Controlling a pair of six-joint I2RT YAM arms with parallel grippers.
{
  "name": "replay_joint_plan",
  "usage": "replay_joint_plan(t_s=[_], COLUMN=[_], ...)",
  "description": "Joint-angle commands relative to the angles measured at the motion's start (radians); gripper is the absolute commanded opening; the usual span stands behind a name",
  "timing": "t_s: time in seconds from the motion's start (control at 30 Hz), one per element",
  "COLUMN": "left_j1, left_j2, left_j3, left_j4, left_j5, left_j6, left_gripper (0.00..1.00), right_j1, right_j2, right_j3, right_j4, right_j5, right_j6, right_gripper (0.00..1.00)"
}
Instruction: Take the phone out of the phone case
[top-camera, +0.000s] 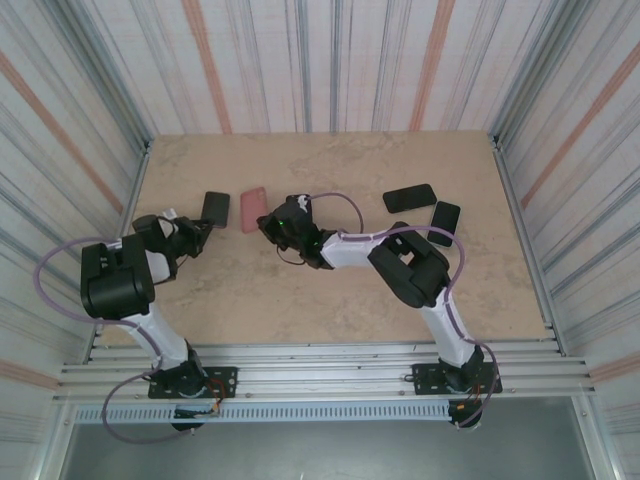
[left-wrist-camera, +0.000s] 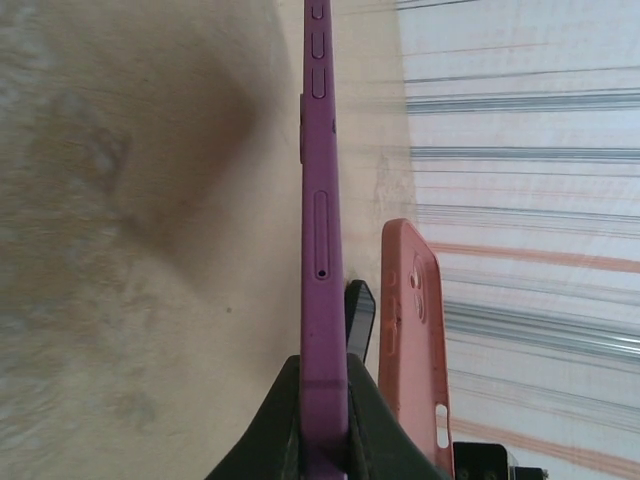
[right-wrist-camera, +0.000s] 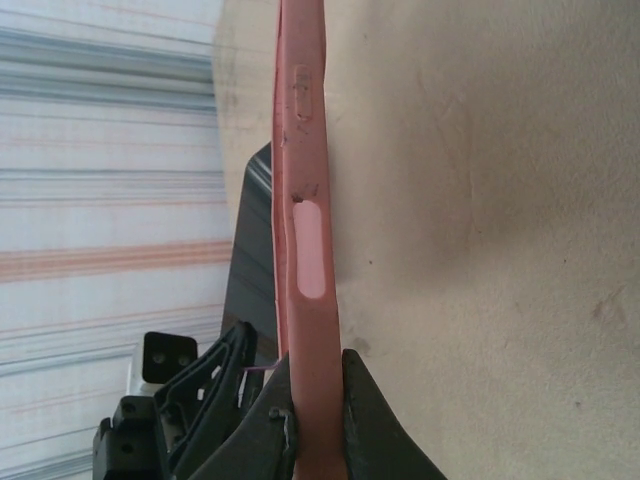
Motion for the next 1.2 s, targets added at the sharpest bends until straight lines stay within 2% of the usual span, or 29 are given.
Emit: replay_joint_plan(t_s=[0.0, 0.13, 0.23, 0.37, 0.53, 0.67, 0.93, 1.03, 1.17], left_j1=[0.016, 0.017, 0.018, 0.017, 0.019, 0.019, 0.020, 0.024, 0.030], left_j2=[0.023, 0.029, 0.019, 0.007, -0.038, -0.058, -0.089, -0.095, -0.089], left_j3=[0.005, 0.016, 0.030, 0.039, 0.076, 0.070, 0.063, 0.086, 0.109], left_j4=[0.074, 0.028, -0.058, -0.130, -0.351, -0.401, -0.486, -0.564, -0.598], left_j5=[0.063, 0.073, 0.080, 0.096, 0.055, 0.031, -0.010, -0.029, -0.017], left_j6=[0.040, 0.060, 0.105, 0.148, 0.266, 0.298, 0.325, 0.369, 0.397], left_gripper=[0.10, 0.18, 0.31, 0.38, 0.51, 0.55, 0.67, 0.68, 0.69], right_j1=[0.011, 0.019, 0.024, 0.024, 0.030, 0.033, 0.028, 0.026, 0.018], right_j2=[0.037, 0.071, 0.094, 0.134, 0.171, 0.183, 0.204, 0.202, 0.200], right_j3=[0.048, 0.081, 0.109, 0.150, 0.190, 0.193, 0.226, 0.246, 0.249], right_j4=[-0.021, -0.028, -0.052, -0.043, -0.076, -0.084, -0.106, -0.159, -0.174], right_j5=[0.038, 0.039, 0.047, 0.039, 0.049, 0.050, 0.025, 0.016, 0.006], right_j6=[0.043, 0.047, 0.055, 0.040, 0.028, 0.024, -0.041, -0.083, -0.111], right_gripper=[0.02, 0.03, 0.03, 0.05, 0.06, 0.07, 0.16, 0.17, 0.25])
